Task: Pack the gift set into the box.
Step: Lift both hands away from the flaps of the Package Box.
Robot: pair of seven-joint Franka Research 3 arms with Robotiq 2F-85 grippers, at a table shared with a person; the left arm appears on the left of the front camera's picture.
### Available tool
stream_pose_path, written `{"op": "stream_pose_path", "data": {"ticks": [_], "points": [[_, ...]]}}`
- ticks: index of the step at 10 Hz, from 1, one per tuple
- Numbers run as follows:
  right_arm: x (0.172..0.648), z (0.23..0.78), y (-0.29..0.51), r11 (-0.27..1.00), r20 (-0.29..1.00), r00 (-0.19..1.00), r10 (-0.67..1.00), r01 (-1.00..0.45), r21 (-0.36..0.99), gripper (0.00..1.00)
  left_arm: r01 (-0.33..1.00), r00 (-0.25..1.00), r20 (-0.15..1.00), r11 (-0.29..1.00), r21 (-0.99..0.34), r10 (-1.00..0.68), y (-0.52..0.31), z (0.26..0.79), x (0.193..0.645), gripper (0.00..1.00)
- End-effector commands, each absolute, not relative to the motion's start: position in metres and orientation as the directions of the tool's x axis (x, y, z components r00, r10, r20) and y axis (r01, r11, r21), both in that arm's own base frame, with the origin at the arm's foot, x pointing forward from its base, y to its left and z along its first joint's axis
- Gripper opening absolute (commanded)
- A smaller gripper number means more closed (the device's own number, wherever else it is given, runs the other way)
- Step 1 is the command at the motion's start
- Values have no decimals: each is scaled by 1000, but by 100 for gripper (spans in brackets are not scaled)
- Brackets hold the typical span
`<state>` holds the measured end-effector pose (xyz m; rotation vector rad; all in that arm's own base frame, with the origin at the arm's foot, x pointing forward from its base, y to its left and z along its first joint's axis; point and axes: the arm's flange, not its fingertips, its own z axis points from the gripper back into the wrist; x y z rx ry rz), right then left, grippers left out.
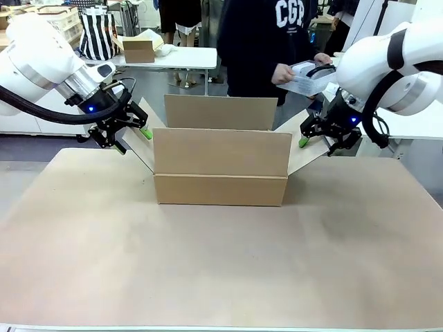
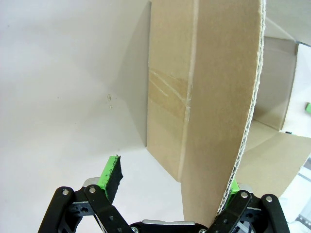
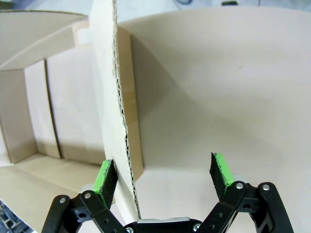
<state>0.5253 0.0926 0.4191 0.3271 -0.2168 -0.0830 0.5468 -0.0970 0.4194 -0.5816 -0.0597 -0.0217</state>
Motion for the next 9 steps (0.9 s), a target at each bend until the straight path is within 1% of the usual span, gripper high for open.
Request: {"op": "stream_pose_path", "data": {"ticks": [1,9], "points": [[527,422,95,946,196,972,-132,64,318,100,28,998,63,843,-537,7,-98,422,546,100],[527,422,95,946,196,972,-132,64,318,100,28,998,63,843,-537,7,-98,422,546,100]]}}
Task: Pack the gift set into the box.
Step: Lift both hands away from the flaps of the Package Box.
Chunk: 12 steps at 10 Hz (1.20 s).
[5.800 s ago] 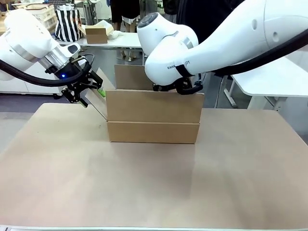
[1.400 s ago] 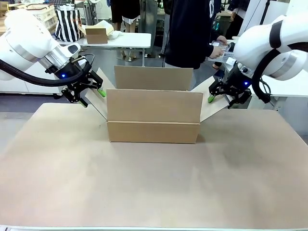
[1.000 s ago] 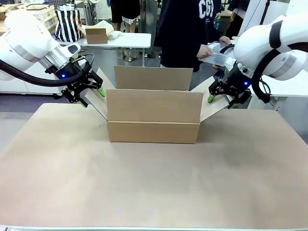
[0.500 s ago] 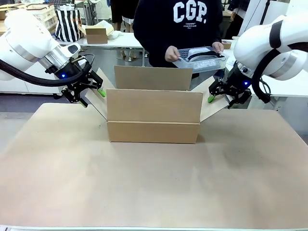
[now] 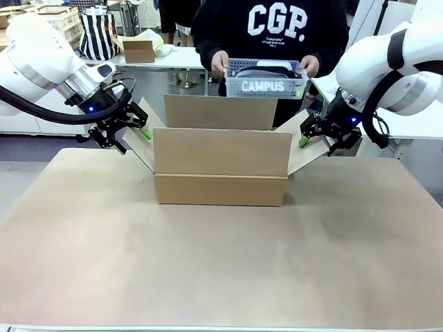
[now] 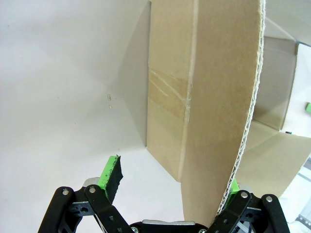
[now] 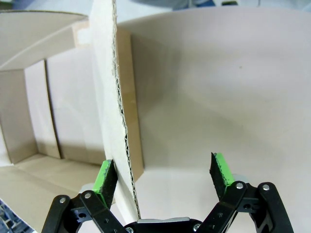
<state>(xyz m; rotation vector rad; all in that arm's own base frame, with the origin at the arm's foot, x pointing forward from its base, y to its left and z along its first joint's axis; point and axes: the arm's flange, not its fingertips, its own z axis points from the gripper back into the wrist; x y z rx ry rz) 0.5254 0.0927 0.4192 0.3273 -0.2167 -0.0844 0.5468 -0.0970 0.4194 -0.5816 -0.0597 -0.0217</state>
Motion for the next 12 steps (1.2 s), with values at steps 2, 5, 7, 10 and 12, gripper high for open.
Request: {"op": "stream_pose_path", "data": {"ticks": [2,5,7,10,12], "points": [[527,422,95,946,196,972,-132,64,318,100,28,998,63,843,-537,7,-98,422,546,100],[527,422,95,946,196,972,-132,64,318,100,28,998,63,843,-537,7,-98,422,546,100],[527,422,95,946,196,972,-132,64,318,100,28,998,63,843,-537,7,-98,422,546,100],[527,422,95,946,196,972,-132,64,318,100,28,998,63,843,-537,7,-98,422,546,100],[527,422,95,946,196,972,-132,64,318,100,28,998,63,843,-537,7,-98,422,546,100]]}}
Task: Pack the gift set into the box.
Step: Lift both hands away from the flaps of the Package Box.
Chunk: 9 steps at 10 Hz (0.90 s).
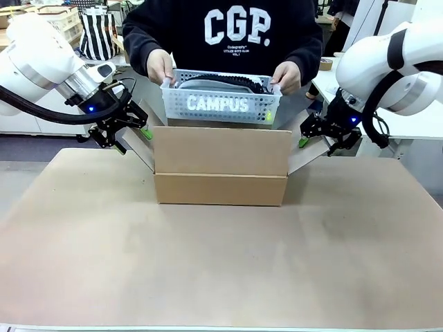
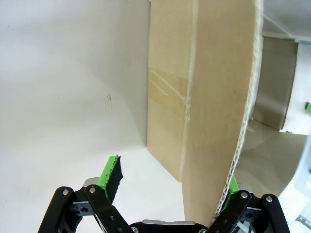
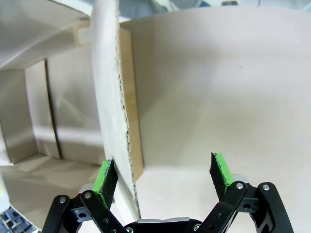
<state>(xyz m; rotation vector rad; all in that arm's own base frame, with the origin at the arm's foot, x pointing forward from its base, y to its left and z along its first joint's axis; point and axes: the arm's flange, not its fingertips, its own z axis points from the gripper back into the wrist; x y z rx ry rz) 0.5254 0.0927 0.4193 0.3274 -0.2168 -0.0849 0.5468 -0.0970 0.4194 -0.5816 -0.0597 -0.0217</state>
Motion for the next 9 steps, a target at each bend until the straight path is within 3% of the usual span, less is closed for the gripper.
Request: {"op": "stream_pose_path", "data": {"ticks": [1,9], "points": [[527,422,95,946,196,972,-132,64,318,100,28,998,63,843,-537,7,-98,422,546,100],[527,422,95,946,196,972,-132,64,318,100,28,998,63,843,-537,7,-98,422,546,100]]}}
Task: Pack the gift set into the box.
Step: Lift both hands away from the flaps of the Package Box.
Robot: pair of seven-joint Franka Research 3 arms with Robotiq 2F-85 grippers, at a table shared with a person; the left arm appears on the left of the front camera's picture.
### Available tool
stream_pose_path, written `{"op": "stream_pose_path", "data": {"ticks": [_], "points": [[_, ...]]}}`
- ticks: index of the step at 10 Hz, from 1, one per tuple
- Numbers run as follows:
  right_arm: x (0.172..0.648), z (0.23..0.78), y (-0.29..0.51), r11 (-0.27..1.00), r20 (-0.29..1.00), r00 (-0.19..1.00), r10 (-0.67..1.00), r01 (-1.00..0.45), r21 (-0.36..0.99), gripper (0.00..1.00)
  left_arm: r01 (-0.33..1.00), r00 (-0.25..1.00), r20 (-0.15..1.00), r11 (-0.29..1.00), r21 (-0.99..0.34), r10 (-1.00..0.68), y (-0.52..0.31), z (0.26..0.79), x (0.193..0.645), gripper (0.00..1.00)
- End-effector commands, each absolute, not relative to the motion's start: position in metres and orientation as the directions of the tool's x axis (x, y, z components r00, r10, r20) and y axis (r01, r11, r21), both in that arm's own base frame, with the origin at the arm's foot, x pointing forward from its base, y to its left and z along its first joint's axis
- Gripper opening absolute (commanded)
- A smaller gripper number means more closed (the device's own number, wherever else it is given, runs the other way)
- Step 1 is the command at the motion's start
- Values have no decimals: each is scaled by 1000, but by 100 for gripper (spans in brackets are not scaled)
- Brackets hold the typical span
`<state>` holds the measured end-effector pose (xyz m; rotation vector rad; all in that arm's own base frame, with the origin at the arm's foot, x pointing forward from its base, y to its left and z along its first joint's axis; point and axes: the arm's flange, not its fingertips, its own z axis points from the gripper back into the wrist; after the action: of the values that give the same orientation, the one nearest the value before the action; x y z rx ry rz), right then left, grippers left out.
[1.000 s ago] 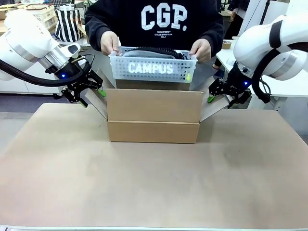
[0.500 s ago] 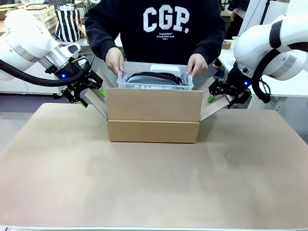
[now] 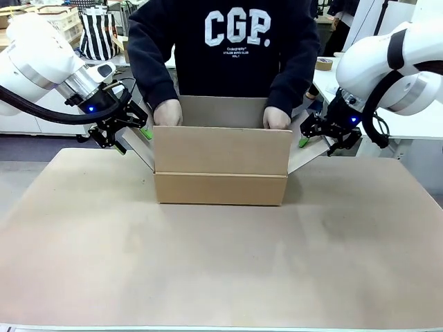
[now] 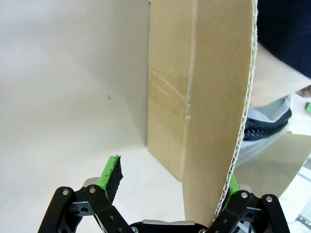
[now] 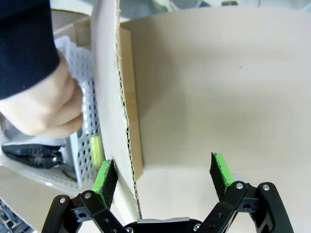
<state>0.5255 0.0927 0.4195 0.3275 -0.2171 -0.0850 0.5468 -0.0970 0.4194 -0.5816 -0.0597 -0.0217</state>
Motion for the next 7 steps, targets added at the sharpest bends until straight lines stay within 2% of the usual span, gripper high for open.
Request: {"op": "stream_pose_path", "data": {"ticks": [1,7], "points": [[527,422,95,946,196,972,-132,64,318,100,28,998,63,843,-537,7,-98,422,546,100],[527,422,95,946,196,972,-132,64,318,100,28,998,63,843,-537,7,-98,422,546,100]]}}
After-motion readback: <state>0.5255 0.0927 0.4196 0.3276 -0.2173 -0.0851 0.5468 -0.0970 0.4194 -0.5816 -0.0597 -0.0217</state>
